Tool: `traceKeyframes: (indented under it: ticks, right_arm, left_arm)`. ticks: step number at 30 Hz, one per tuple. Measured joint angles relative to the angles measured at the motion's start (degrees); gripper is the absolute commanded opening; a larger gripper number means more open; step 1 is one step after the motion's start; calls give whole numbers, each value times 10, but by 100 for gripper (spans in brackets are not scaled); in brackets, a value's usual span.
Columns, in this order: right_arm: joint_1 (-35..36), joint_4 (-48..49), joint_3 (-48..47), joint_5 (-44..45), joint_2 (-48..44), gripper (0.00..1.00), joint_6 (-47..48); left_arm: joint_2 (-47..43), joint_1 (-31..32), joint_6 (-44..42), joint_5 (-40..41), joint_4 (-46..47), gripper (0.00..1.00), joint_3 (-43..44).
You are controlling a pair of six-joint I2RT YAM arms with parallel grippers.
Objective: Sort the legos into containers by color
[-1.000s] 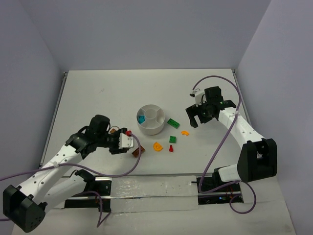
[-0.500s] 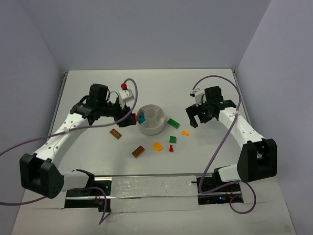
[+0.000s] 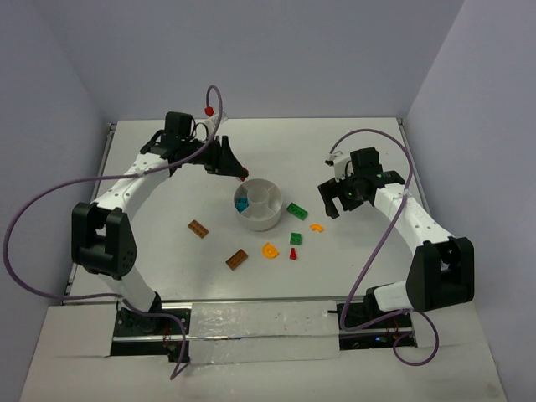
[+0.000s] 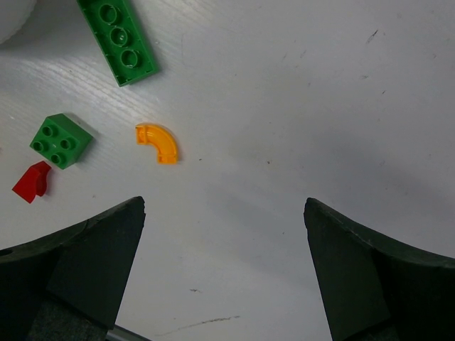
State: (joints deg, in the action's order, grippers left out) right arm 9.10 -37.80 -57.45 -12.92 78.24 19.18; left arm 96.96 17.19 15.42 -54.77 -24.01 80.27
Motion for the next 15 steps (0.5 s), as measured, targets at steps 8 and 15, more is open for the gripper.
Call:
traceKeyframes:
  ticks: [8,15]
  right_arm:
    - [0,0,0,1,0,100,0]
    - [0,0,-2,1,4,100,0]
  left_arm:
    - [49,0,152,8,39,39,36]
    - [82,5,185,82,13,35,94]
